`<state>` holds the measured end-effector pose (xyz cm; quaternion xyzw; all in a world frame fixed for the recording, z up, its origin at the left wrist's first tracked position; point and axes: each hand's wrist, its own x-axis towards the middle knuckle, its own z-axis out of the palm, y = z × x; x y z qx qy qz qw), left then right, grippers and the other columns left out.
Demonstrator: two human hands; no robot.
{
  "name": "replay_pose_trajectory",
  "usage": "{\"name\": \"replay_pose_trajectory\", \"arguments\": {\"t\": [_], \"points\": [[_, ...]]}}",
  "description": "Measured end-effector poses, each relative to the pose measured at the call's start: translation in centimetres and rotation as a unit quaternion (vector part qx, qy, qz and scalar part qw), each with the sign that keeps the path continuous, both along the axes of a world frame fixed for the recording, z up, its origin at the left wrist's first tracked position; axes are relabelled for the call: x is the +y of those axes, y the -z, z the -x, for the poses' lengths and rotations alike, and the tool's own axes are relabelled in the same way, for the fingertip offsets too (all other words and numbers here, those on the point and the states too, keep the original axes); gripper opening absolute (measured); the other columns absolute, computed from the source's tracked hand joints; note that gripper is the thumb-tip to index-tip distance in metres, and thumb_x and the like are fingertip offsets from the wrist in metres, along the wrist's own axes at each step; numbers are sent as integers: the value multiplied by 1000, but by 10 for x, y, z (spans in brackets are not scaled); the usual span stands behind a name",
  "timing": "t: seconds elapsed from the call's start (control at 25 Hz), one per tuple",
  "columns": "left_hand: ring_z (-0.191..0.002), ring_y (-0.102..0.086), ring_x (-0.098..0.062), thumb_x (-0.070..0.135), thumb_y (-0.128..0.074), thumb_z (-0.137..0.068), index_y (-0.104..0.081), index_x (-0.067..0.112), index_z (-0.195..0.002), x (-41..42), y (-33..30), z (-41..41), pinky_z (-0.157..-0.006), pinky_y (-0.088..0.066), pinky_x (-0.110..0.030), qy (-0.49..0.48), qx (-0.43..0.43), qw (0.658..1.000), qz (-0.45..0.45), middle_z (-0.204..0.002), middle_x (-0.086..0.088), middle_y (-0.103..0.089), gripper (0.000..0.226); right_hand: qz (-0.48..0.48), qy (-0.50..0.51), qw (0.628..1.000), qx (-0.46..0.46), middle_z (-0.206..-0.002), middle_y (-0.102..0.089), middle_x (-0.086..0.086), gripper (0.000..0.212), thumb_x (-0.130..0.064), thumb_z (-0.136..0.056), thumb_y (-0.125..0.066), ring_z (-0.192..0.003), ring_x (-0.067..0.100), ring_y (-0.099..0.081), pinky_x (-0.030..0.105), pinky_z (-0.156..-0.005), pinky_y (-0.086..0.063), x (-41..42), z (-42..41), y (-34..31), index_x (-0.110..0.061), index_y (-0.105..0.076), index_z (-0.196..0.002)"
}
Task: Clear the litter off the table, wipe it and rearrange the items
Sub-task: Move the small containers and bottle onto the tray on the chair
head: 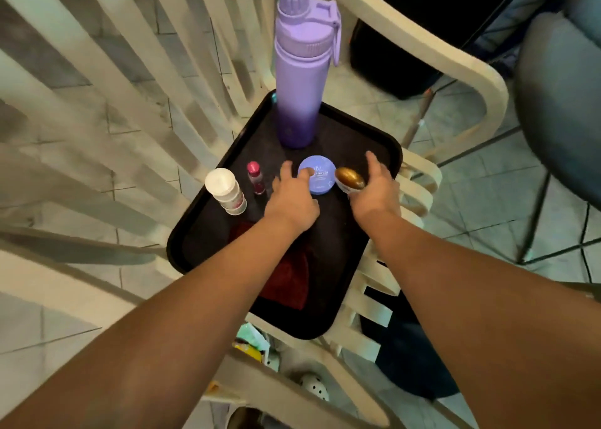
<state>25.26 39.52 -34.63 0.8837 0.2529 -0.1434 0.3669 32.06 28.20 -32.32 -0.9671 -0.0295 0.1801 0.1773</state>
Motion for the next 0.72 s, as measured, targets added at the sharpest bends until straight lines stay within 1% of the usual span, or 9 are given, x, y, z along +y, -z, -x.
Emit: {"name": "replay_pose_trajectory", "arguments": {"t": [0.12, 0.2, 0.28, 0.36, 0.4, 0.48, 0.6, 0.64, 0.72], "points": [[-130, -37, -31, 15, -59, -83, -48, 17, -130, 4, -41, 24, -109, -31, -37, -51, -52, 997, 23, -141, -11, -31, 48, 64, 6, 998, -23, -148, -25, 4, 73, -26, -85, -61, -132, 30, -28, 41, -97, -38, 7, 12, -42, -27, -19, -145], [-126, -43, -27, 15, -61, -83, -54, 17, -124, 10, -83, 39, -105, -33, -31, -64, -69, 995, 32, -136, -12, -40, 42, 85, -15, 994, -67, -143, -29, 5, 71, -26, -83, -62, -130, 31, -29, 42, -94, -40, 15, 14, -88, -25, -23, -143], [-116, -51, -26, 15, -63, -83, -59, 18, -119, 13, -133, 55, -94, -37, -25, -70, -95, 993, 30, -126, -11, -49, 37, 57, -49, 990, -119, -139, -34, 7, 61, -18, -83, -58, -127, 31, -33, 41, -93, -41, 20, 12, -145, -22, -31, -138], [-99, -58, -25, 13, -63, -83, -62, 17, -113, 9, -189, 70, -78, -39, -19, -92, -133, 986, 45, -108, -8, -57, 31, -6, -77, 988, -136, -134, -43, 7, 47, -16, -85, -54, -125, 30, -40, 37, -92, -42, 20, 19, -206, -19, -43, -131], [-92, -59, -22, 11, -63, -83, -63, 15, -112, 3, -216, 77, -73, -37, -16, -100, -152, 981, 61, -100, -5, -58, 29, -34, -90, 986, -133, -132, -47, 7, 42, -17, -86, -53, -123, 28, -45, 35, -92, -43, 16, 28, -234, -20, -48, -127], [-83, -54, -16, 8, -63, -84, -64, 11, -110, -13, -273, 93, -69, -33, -12, -109, -181, 973, 90, -98, -1, -57, 27, -65, -120, 982, -132, -129, -51, 4, 37, -21, -87, -53, -118, 25, -51, 32, -92, -43, -6, 61, -293, -21, -52, -124], [-91, -57, -23, 8, -63, -84, -63, 9, -110, -40, -351, 133, -74, -34, -14, -91, -203, 968, 114, -98, 1, -56, 26, -84, -123, 975, -163, -122, -55, 5, 33, -22, -86, -53, -111, 26, -55, 34, -90, -45, -63, 128, -369, -20, -56, -120], [-97, -58, -25, 9, -63, -84, -63, 9, -110, -47, -367, 147, -75, -34, -15, -79, -203, 970, 110, -98, 1, -56, 26, -92, -109, 975, -170, -121, -56, 5, 33, -22, -86, -53, -110, 26, -55, 34, -89, -45, -82, 149, -383, -19, -56, -119], [-97, -58, -24, 10, -62, -85, -62, 8, -112, -63, -397, 171, -76, -35, -16, -36, -187, 976, 105, -100, -2, -57, 27, -111, -78, 977, -164, -121, -58, 6, 33, -20, -86, -54, -109, 24, -56, 33, -91, -45, -111, 187, -404, -18, -56, -119]]}}
